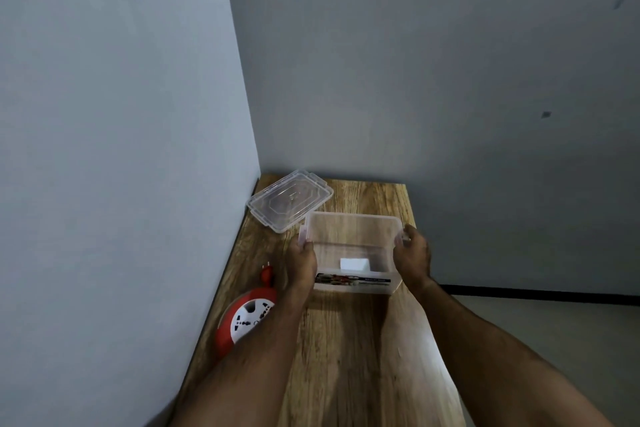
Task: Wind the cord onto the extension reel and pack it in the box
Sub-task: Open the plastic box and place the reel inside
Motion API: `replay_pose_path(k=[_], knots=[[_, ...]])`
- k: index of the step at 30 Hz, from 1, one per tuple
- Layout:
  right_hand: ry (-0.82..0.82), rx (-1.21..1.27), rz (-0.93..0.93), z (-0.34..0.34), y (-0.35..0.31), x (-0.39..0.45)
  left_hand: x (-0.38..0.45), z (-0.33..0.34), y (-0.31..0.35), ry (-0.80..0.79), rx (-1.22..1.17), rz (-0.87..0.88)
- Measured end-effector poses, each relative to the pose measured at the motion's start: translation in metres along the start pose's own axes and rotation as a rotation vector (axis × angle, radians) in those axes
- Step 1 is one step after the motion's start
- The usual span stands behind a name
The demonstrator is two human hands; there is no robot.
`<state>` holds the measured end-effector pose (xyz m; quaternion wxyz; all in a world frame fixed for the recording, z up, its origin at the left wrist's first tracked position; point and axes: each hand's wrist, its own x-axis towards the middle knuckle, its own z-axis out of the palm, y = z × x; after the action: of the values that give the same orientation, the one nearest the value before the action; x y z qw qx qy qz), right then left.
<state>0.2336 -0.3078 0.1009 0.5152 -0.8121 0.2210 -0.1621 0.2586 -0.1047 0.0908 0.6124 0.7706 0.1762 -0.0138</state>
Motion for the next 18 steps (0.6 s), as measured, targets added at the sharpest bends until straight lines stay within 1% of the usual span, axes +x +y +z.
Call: replay_pose_path(k=[10,12,15,17,18], knots=[[-0.04,-0.023,0.036,-0.01,0.011,-0.009,-0.01,0.002,-0.008,-0.022,0.1,0.015],[0.007,-0.085,-0.009,-0.009,0.01,-0.009,-0.007,-0.001,-0.008,-0.027,0.115,0.011],[0.147,-0.208,-0.117,-0.003,0.011,-0.005,-0.002,-0.006,-0.006,-0.005,0.108,0.016],[0.196,-0.201,-0.168,0.003,0.003,-0.004,0.003,-0.008,-0.007,0.013,0.091,0.016],[0.193,-0.185,-0.201,0.007,-0.003,-0.005,0.004,-0.01,-0.005,0.018,0.067,0.008]])
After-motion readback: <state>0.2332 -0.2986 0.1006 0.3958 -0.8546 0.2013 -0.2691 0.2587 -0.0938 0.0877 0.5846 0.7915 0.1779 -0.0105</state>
